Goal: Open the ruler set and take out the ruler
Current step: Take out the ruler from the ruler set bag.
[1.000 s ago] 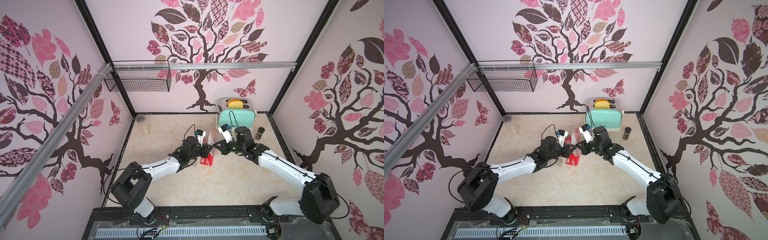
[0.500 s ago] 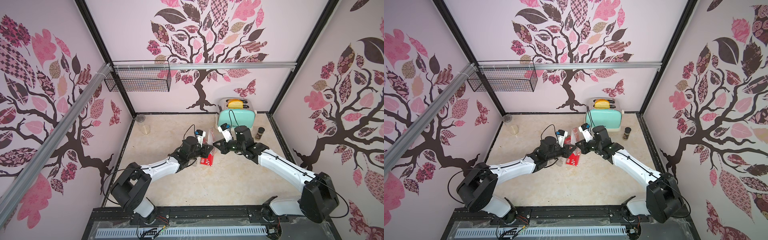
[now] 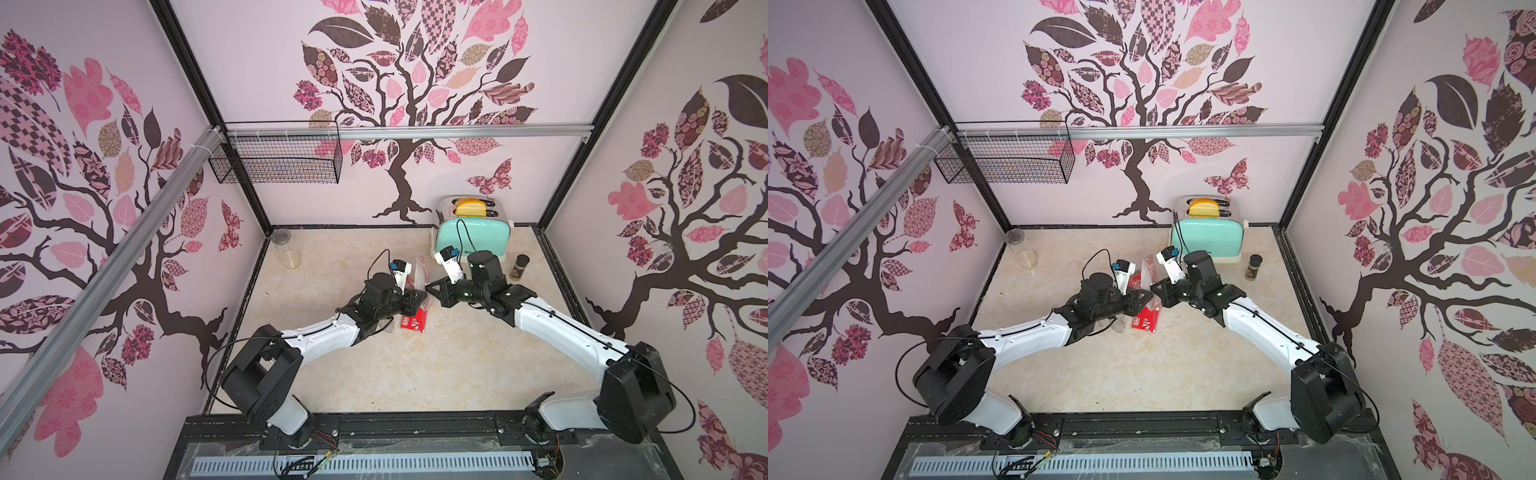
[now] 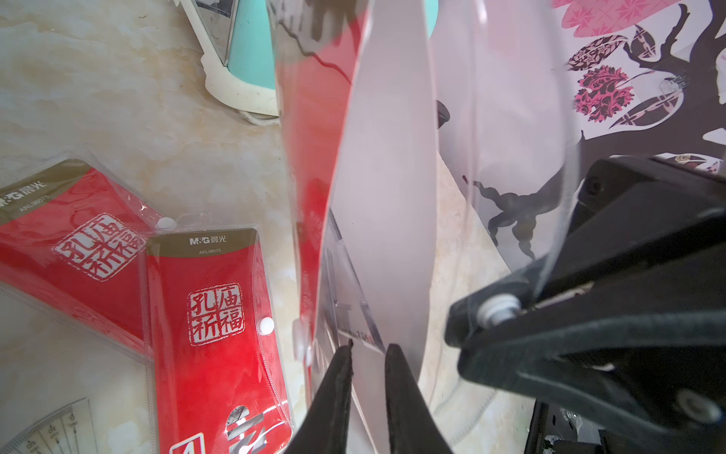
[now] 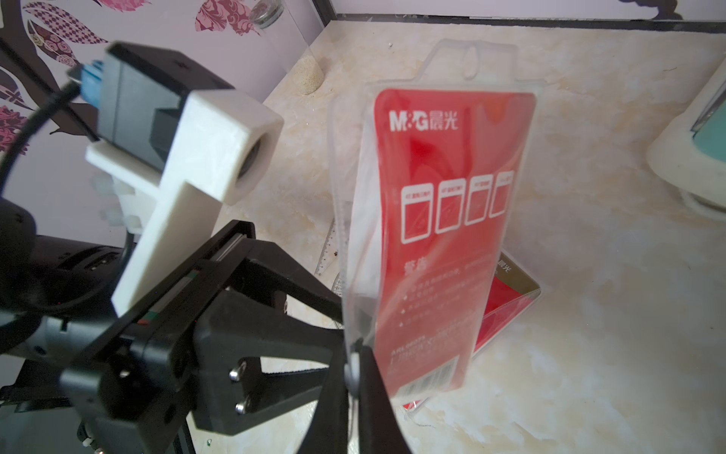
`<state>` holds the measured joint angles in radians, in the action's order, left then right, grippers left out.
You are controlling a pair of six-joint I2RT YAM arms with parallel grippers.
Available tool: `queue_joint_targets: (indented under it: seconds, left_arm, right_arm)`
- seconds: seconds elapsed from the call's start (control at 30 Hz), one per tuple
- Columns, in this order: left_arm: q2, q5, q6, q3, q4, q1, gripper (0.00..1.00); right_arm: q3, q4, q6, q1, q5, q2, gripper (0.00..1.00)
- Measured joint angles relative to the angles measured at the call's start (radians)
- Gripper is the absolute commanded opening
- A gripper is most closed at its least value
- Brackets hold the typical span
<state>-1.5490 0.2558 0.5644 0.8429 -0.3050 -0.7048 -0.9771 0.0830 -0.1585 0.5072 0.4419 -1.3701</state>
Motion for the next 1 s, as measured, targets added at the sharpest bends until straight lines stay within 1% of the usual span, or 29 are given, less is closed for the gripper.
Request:
queue_joint_targets:
  seconds: [0.43, 0.67, 1.0]
  left_arm:
    - [-0.004, -0.007, -0.008, 0.000, 0.001, 0.000, 0.19]
    - [-0.036, -0.003, -0.016, 0.021, 0.011, -0.001, 0.21]
    - [-0.039, 0.001, -0.026, 0.021, 0.014, -0.004, 0.22]
  right_arm:
    - [-0.002, 0.001, 0.000, 0.000, 0.000, 0.000, 0.00]
    - [-0.002, 0.003, -0.001, 0.000, -0.004, 0.000, 0.00]
    - [-0.005, 0.003, -0.003, 0.000, -0.008, 0.000, 0.00]
